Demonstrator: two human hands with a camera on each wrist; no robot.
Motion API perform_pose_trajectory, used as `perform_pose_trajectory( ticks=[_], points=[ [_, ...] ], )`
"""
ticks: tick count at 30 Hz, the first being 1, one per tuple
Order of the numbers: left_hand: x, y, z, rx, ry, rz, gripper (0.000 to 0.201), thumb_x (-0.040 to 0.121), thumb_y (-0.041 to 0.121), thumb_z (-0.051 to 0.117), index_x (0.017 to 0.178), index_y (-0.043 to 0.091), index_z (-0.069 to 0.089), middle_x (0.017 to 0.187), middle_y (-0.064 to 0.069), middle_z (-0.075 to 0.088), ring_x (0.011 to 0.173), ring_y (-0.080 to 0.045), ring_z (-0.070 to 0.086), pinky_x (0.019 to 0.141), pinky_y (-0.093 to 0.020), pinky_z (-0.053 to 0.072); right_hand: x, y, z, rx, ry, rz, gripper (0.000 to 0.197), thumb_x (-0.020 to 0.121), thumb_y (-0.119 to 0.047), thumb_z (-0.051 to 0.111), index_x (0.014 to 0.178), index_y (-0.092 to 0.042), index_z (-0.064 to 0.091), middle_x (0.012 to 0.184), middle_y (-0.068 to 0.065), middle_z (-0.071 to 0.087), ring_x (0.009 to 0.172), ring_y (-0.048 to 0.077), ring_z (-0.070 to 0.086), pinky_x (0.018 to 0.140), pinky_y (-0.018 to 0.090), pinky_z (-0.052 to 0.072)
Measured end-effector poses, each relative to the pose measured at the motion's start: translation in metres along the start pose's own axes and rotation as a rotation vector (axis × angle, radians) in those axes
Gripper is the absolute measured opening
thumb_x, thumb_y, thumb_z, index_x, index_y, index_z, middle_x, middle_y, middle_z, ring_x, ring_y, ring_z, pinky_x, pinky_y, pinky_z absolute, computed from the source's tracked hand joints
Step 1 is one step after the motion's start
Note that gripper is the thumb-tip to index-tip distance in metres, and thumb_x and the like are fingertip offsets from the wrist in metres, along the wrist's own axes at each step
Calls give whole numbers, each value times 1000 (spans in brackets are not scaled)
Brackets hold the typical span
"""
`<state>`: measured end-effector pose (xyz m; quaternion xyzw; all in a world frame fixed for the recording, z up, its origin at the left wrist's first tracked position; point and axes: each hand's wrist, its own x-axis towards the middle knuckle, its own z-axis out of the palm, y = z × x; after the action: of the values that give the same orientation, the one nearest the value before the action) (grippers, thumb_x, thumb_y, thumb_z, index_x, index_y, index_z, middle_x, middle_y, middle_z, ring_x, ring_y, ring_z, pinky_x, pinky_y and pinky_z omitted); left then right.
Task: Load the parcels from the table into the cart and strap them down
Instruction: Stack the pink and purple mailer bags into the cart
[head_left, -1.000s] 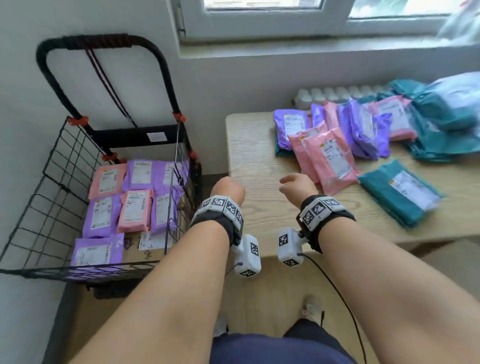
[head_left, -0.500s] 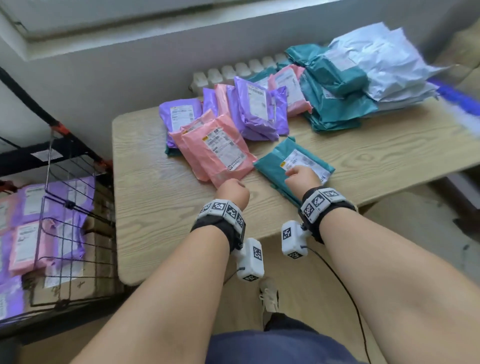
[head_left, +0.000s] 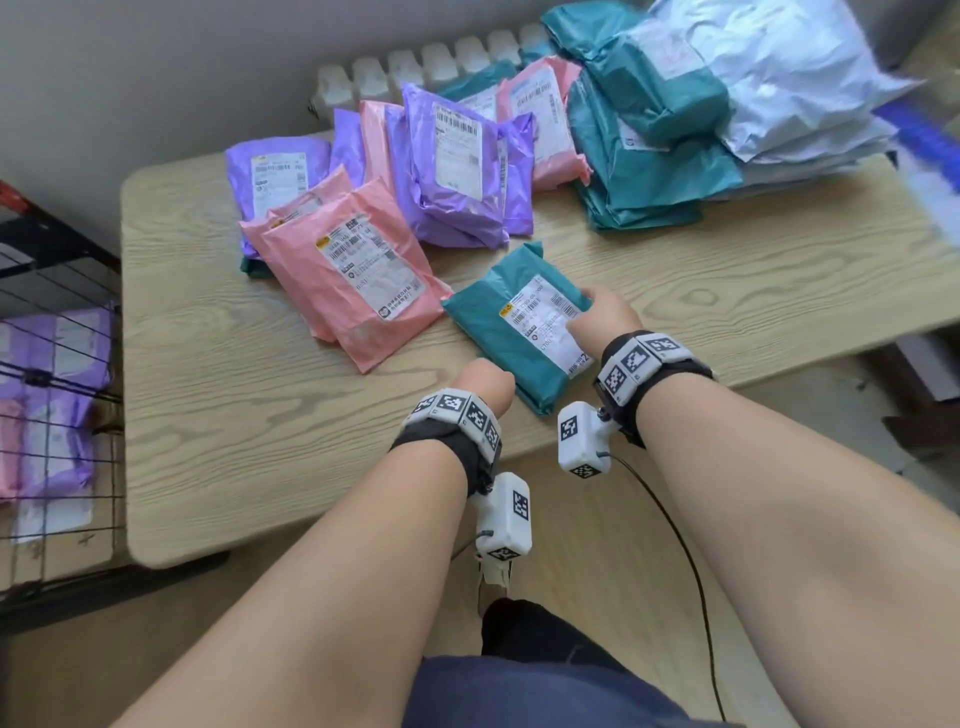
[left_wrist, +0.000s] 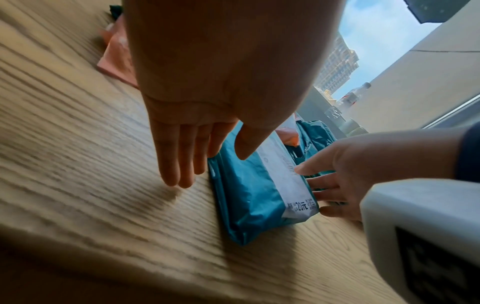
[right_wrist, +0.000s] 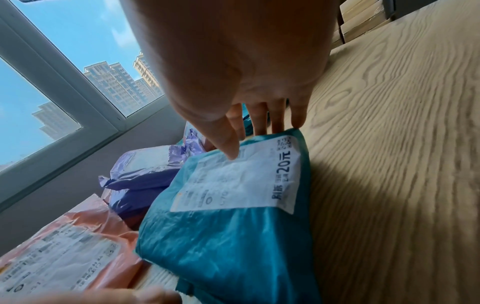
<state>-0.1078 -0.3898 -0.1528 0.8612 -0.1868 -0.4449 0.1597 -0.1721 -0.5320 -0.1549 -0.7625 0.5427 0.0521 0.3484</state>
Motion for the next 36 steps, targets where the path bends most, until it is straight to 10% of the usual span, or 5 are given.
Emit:
perform_pose_trajectory(
  ticks=[9, 15, 21, 26, 36],
  points=[
    [10, 3, 7, -494, -17, -151, 33, 98, 8, 42, 128, -2, 50, 127, -19, 58, 116, -33, 56, 92, -34, 48, -2, 6, 8, 3, -71, 62, 35, 79, -13, 47, 109, -17, 65, 104, 7, 69, 96, 28, 64, 87, 42, 54],
    [0, -3, 1, -748, -146, -195, 32, 99, 19, 46, 126, 4, 50, 79, -5, 56, 61, -16, 53, 59, -28, 49, -13, -6, 0, 46, 10, 83, 24, 81, -13, 47, 98, -9, 63, 93, 10, 64, 85, 29, 60, 69, 31, 46],
    [-12, -25, -39, -762, -9, -63, 39, 89, 20, 58, 124, 3, 56, 119, -15, 64, 91, -23, 62, 77, -34, 55, -43, -47, 4, 139, 69, 28, 22, 82, -14, 48, 99, -11, 62, 94, 9, 64, 86, 30, 60, 79, 41, 55],
    [-18, -90, -97, -880, 158, -64, 25, 76, 26, 67, 97, 13, 62, 101, -7, 72, 93, -25, 69, 90, -39, 55, -84, -120, 40, 167, 13, -120, 19, 83, -18, 53, 99, -14, 62, 97, 9, 66, 89, 28, 64, 79, 42, 57],
    [-73, -299, -231, -1091, 419, -184, 54, 64, 30, 70, 112, 6, 64, 107, -10, 70, 94, -27, 68, 88, -42, 56, -197, -294, 193, 68, -165, -401, 12, 77, -19, 57, 87, -18, 63, 91, 6, 68, 86, 25, 66, 83, 40, 56]
  ],
)
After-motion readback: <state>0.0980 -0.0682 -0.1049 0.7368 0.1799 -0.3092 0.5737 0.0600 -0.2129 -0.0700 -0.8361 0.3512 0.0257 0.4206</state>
